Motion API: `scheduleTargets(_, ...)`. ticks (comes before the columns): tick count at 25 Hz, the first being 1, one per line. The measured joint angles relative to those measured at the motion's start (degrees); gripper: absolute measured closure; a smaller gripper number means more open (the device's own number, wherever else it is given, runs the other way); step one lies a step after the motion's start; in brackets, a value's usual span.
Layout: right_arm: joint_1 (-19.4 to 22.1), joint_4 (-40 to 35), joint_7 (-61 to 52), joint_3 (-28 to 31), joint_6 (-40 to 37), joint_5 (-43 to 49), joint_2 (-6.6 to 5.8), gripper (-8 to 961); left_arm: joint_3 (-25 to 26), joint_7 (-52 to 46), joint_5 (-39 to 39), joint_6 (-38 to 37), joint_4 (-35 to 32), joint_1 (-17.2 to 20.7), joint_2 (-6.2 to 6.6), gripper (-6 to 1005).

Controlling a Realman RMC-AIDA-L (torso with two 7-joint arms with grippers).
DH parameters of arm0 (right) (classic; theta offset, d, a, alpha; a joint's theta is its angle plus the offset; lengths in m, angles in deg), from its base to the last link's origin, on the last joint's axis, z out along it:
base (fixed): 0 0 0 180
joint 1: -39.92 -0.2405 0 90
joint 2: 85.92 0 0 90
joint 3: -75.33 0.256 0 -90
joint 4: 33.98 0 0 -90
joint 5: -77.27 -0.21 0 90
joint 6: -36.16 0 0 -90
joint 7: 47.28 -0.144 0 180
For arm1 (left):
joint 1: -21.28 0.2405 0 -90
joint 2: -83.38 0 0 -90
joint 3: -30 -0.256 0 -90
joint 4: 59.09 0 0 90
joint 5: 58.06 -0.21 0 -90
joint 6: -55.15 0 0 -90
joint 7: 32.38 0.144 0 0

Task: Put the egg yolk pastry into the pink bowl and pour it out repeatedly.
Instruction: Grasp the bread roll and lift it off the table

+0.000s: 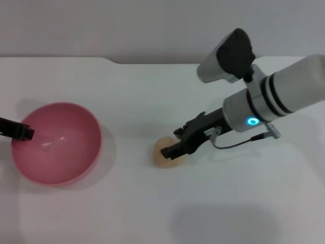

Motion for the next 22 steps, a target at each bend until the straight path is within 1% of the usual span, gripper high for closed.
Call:
scheduleTargets(4,-0.24,0.35,0.02,-6.19,3.53,-2.89,0.08,293,-0.12,-0.87,-0.08,-0.39,-0.69,-0.04,-0.01,1000)
scheduleTargets(7,-0.35,1.38,-0.11,-10.45,7.87,-3.58,0.23,286,-0.35,-0.95,-0.08,-0.49,-1.06,-0.28,-0.06,1001)
scheduleTargets(10,-0.39,2.21,-0.13,-13.48,10.30,-5.34,0.29,285,-0.44,-1.32,-0.05,-0.70,-1.44,-0.64,-0.08,1001)
scheduleTargets(12,-0.32,2.52,-0.17,-14.25,11.39,-5.88,0.31,294,-0.44,-1.64,-0.07,-0.83,-1.76,-0.75,-0.09,1001)
scheduleTargets(17,0.19,2.68,-0.24,-13.57,11.60,-6.07,-0.05,341,-0.48,-1.77,-0.08,-0.94,-2.44,-0.97,-0.14,1000)
scheduleTargets(20,0.95,2.63,-0.24,-12.51,11.56,-6.09,-0.15,485,-0.49,-2.20,-0.10,-0.95,-2.60,-1.21,-0.19,1000)
scheduleTargets(22,1.96,2.42,-0.24,-10.80,11.46,-6.17,-0.17,581,-0.49,-2.81,-0.18,-0.96,-2.62,-1.47,-0.16,1000)
